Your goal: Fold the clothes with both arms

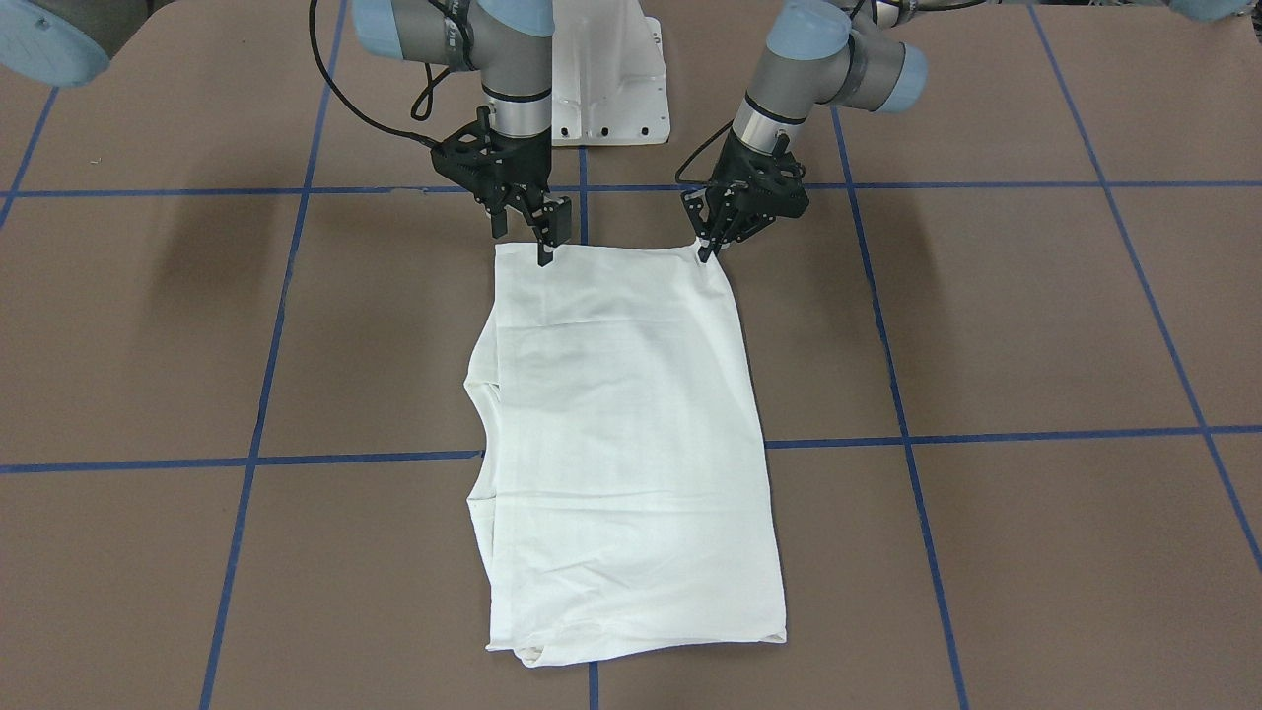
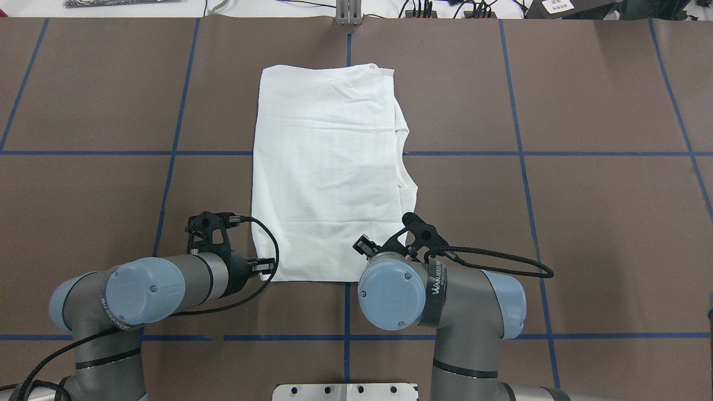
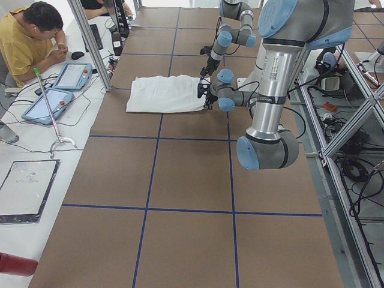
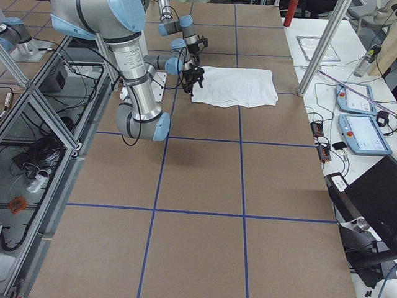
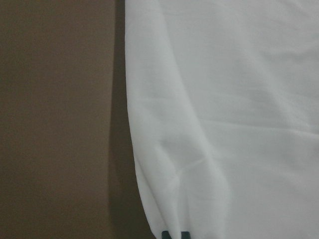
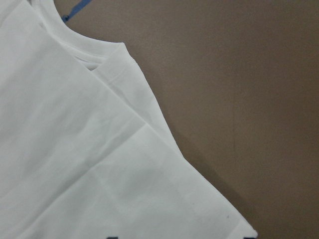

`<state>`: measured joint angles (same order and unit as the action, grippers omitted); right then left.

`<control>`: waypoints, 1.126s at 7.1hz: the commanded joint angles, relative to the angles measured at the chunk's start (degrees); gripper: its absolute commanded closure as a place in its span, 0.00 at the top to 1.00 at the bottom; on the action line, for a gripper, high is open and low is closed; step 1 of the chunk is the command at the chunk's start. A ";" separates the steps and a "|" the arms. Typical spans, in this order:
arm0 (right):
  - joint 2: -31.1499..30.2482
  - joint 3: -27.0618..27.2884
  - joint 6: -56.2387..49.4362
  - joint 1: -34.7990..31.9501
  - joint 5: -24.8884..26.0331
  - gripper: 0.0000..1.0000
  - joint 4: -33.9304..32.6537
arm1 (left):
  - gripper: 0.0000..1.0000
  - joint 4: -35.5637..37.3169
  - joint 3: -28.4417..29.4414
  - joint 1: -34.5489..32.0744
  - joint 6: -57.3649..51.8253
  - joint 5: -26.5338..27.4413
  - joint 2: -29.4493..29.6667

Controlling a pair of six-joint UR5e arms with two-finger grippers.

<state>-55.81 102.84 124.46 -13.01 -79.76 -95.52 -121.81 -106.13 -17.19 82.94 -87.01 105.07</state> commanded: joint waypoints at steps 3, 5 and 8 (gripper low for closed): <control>0.79 -2.29 3.40 0.62 0.04 0.85 -0.11 | 0.00 -0.01 -0.04 -0.03 0.03 0.00 0.05; 1.06 -3.43 3.42 0.71 0.13 0.85 -0.02 | 0.00 -0.01 -0.04 -0.03 -0.06 0.00 0.05; 2.11 -5.89 3.24 0.62 0.31 0.85 -0.11 | 0.00 -0.01 0.05 0.06 -0.06 0.00 0.14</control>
<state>-53.87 97.77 127.76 -12.38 -79.50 -95.50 -121.82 -106.13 -17.18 82.88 -87.01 105.18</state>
